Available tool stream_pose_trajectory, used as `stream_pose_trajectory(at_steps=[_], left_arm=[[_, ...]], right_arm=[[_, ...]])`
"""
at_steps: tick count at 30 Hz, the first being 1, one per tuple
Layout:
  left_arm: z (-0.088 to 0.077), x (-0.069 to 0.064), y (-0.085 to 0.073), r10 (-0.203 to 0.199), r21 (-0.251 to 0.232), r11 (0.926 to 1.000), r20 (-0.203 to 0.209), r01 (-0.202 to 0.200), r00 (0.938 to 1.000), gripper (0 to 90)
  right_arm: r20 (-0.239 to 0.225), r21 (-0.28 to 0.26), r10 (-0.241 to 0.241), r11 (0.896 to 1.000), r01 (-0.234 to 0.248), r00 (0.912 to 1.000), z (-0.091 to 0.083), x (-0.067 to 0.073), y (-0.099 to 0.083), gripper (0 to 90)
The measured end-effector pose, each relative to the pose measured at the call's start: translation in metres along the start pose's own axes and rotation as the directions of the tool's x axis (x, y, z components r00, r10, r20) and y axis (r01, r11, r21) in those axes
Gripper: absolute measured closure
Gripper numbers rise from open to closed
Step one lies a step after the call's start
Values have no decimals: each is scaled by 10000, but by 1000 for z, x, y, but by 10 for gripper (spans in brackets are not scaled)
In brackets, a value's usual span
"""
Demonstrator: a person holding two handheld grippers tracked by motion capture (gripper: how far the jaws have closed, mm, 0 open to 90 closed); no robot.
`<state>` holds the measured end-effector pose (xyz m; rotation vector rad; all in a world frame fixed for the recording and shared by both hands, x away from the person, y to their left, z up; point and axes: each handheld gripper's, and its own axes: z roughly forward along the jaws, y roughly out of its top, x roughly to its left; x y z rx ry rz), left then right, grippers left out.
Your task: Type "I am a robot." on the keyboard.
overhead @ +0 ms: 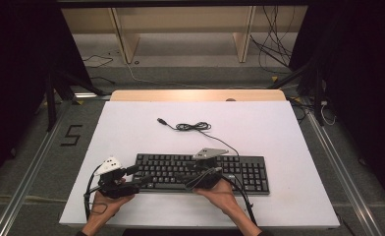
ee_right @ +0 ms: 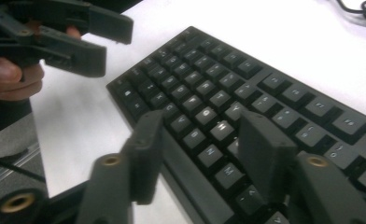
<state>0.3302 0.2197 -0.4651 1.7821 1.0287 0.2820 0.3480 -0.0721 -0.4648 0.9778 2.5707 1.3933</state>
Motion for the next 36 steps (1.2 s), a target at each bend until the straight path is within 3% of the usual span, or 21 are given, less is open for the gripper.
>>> stream_pose_trajectory(at_steps=[11,36], left_arm=[[0,0,0,7,4,10000,-3,-7,10000,282],[0,-1,0,57,-36,10000,38,-57,10000,281]], right_arm=[[47,277,-63,9996,61,10000,6,1,-5,900],[192,647,-76,9979,64,9998,15,0,-10,900]])
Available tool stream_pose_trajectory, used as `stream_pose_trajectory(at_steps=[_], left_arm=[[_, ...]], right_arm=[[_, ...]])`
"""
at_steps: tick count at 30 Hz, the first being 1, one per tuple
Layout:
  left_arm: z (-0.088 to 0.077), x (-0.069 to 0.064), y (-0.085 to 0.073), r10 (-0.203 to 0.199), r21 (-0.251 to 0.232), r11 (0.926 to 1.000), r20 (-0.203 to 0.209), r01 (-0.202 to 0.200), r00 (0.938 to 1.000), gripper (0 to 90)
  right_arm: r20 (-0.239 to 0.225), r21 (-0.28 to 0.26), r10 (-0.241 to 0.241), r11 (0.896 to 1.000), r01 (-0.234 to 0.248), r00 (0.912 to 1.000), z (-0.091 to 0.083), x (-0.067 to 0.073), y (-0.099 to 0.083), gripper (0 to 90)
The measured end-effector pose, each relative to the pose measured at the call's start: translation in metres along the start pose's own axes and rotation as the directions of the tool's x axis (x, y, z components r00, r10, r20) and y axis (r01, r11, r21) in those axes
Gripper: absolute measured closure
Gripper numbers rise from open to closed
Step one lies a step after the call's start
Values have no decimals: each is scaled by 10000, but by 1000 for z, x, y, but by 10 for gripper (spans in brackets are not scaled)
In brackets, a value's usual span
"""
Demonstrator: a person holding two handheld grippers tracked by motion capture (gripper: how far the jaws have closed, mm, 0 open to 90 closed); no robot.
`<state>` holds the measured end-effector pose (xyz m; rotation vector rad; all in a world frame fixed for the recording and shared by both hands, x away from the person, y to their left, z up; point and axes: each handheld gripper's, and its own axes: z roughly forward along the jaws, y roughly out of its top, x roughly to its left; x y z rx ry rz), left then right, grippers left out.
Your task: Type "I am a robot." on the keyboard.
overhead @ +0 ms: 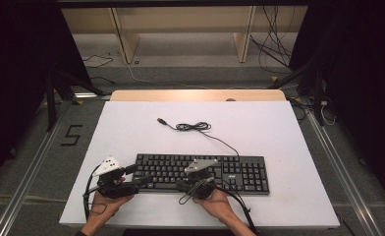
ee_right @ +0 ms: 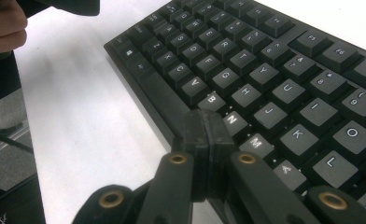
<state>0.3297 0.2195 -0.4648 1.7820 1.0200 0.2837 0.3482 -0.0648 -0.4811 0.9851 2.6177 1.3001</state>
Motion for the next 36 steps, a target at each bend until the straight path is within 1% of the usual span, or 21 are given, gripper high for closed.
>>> stream_pose_trajectory(at_steps=[10,11,19,25,26,32,34,35,36], left_arm=[[0,0,0,33,9,10000,-12,-33,10000,281],[0,0,0,35,8,10000,-16,-35,10000,281],[0,0,0,23,-4,10000,-41,-23,10000,282],[0,1,0,21,-7,10000,-76,-21,10000,283],[0,1,0,28,-5,10000,-85,-28,10000,283],[0,2,0,-32,-35,10000,-161,32,9999,294],[1,3,0,-92,-70,9999,-216,91,9997,317],[1,4,1,-193,-52,9998,-269,191,9995,329],[1,4,1,-193,-52,9998,-269,191,9995,342]], right_arm=[[-42,79,13,10000,-13,10000,2,0,-2,900],[14,154,23,9999,-23,10000,3,0,-2,900],[48,169,11,9999,-12,10000,4,-1,-4,900],[-13,114,113,9999,-113,9999,3,-1,-3,898],[-71,77,120,9999,-120,9999,2,-1,-3,864],[-247,-462,274,9985,-285,9993,-6,-3,0,812],[-277,-514,326,9981,-340,9991,-8,-4,1,800],[-298,-595,309,9977,-327,9991,-9,-4,1,764],[-298,-595,309,9977,-327,9991,-9,-4,1,764]])
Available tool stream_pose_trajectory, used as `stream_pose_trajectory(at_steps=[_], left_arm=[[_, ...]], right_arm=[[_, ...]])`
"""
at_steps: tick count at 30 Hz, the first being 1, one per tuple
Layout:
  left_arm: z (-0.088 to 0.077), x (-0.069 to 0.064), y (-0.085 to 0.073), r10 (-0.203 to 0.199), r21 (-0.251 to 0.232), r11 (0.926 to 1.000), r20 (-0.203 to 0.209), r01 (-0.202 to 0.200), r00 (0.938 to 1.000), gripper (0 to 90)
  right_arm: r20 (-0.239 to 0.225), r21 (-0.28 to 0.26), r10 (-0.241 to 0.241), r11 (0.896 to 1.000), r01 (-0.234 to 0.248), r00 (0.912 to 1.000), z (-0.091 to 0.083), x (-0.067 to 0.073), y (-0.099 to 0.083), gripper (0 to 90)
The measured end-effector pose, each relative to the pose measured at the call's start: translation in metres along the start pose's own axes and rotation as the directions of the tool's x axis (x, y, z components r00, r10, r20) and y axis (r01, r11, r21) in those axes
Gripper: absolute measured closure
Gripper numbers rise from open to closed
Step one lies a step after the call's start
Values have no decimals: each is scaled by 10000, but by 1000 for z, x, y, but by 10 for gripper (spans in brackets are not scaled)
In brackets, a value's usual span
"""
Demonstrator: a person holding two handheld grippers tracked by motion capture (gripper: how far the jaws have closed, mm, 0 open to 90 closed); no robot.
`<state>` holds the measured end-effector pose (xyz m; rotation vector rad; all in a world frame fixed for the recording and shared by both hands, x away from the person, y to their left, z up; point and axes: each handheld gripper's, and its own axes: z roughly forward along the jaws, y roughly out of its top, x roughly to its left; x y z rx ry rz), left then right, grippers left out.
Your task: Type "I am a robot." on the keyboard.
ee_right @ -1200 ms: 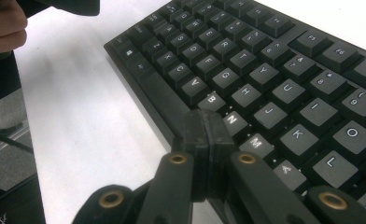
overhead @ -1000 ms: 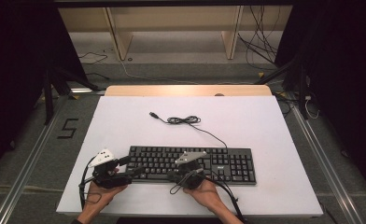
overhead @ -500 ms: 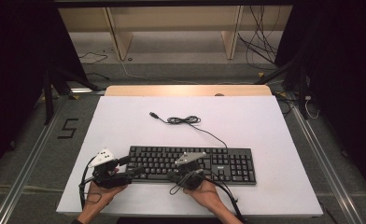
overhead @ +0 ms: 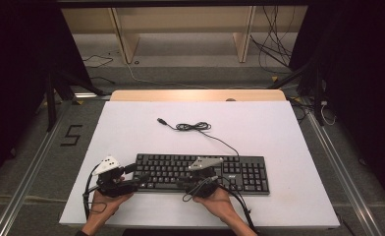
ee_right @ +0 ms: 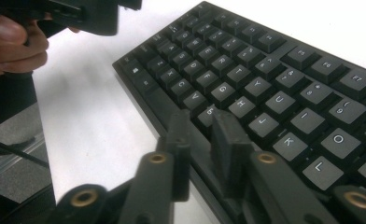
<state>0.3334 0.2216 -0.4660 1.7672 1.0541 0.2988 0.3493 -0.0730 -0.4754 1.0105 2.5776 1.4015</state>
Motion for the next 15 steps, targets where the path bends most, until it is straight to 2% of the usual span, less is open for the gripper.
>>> stream_pose_trajectory(at_steps=[2,3,8,15], left_arm=[[1,1,0,-71,22,10000,-91,72,9999,378],[3,3,0,-151,98,9998,-305,154,9994,399],[7,8,-1,-436,187,9988,-546,447,9976,526],[14,8,-3,-109,633,9979,-682,152,9976,717]], right_arm=[[-107,-78,34,10000,-35,9999,-1,0,1,697],[-116,-93,42,9999,-43,9999,-2,0,1,668],[-140,-153,74,9999,-76,9999,-4,-1,2,584],[-32,-284,49,9996,-50,10000,-10,-1,4,491]])
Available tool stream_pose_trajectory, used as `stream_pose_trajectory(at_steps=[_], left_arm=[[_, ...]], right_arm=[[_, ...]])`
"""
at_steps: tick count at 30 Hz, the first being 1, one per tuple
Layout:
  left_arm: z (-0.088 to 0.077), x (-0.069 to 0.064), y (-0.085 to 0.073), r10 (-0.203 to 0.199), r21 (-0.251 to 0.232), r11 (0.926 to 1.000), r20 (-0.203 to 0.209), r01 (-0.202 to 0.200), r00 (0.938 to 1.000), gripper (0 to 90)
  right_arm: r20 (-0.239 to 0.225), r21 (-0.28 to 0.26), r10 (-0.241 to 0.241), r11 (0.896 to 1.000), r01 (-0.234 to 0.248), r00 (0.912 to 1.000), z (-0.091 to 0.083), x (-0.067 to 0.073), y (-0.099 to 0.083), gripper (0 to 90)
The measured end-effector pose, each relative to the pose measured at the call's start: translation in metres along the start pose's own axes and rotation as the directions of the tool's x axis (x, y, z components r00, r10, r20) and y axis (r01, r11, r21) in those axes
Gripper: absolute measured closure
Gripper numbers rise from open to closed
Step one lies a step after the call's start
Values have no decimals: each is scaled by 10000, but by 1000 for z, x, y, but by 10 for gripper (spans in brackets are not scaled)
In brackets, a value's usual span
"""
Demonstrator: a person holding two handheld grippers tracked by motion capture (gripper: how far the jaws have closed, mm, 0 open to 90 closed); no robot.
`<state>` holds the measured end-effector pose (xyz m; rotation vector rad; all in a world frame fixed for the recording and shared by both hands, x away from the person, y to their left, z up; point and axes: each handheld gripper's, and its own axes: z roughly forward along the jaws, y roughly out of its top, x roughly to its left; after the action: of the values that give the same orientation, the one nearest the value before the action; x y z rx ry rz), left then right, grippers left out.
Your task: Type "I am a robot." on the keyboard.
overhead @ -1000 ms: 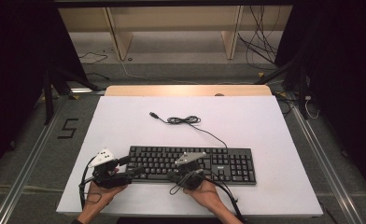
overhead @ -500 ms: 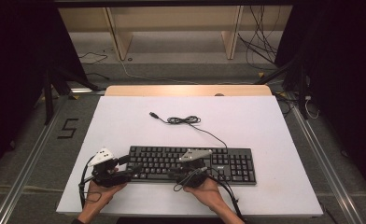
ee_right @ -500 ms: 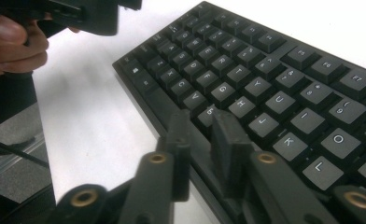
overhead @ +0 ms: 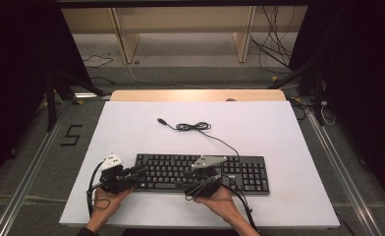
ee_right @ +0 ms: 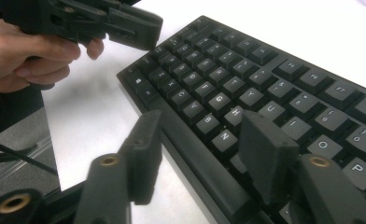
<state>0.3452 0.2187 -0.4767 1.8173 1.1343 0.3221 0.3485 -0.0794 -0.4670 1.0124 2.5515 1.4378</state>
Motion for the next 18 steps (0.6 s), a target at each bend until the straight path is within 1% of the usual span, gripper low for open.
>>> stream_pose_trajectory(at_steps=[3,4,5,6,10,14,18], left_arm=[[2,0,0,96,124,9999,-40,-96,9999,769],[4,-1,-1,214,239,9995,-104,-212,9997,789],[4,-1,-1,214,239,9995,-104,-212,9997,806],[5,-1,-1,302,357,9989,-143,-297,9994,824],[8,0,-1,365,472,9982,-167,-357,9992,878],[11,0,-1,424,587,9974,-182,-412,9989,888],[13,0,0,419,664,9970,-168,-407,9990,889]], right_arm=[[26,-45,-37,10000,37,10000,-2,0,0,480],[69,-120,-111,9999,111,9999,-4,1,0,465],[67,-157,-125,9998,126,9999,-5,1,0,455],[70,-169,-129,9998,130,9999,-6,1,1,446],[121,-268,-179,9995,182,9998,-8,1,0,415],[167,-367,-236,9990,242,9996,-11,2,0,382],[219,-444,-245,9987,255,9995,-13,3,-1,374]])
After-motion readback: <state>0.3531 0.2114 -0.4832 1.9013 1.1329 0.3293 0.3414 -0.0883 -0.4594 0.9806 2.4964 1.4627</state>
